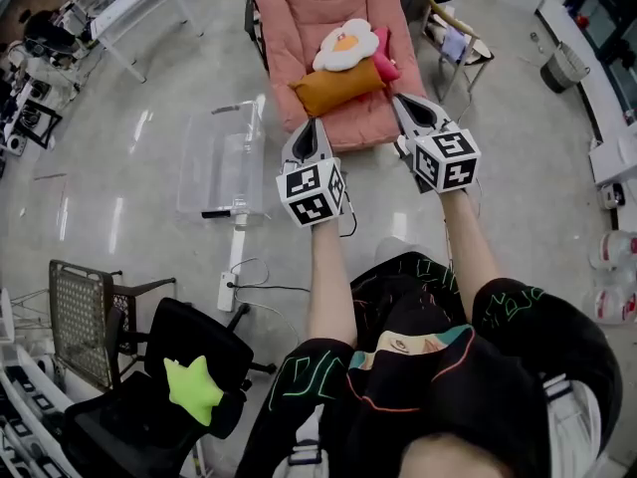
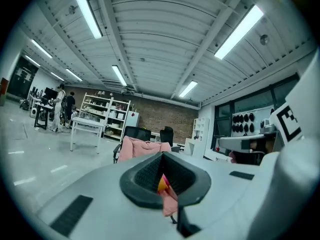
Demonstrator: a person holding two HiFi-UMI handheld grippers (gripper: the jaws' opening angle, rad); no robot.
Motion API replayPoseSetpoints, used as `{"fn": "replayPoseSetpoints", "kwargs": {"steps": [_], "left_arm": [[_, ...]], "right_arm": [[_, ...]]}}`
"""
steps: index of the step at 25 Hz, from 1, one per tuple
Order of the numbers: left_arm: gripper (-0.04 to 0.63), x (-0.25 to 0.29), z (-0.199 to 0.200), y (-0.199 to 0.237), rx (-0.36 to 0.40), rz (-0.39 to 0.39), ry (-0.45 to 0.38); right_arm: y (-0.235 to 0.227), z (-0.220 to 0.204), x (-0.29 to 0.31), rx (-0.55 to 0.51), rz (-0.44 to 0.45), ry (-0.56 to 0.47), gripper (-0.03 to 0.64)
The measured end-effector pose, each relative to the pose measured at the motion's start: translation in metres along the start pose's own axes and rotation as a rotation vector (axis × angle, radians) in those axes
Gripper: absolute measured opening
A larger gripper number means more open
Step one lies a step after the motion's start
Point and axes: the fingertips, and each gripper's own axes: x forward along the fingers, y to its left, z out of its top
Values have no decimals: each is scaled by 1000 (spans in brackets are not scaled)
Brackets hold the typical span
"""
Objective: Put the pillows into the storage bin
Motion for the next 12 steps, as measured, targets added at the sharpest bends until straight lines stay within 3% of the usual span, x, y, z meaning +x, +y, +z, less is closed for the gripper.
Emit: {"fn": "replayPoseSetpoints", "kwargs": {"steps": [7, 12], "left_arm": [[-5, 37, -3, 26, -1, 5, 26], [-5, 93, -11, 52, 5, 32, 43]], "right_arm": [[-23, -3, 42, 32, -14, 8, -3], [-53, -14, 106, 56, 5, 15, -3]]}}
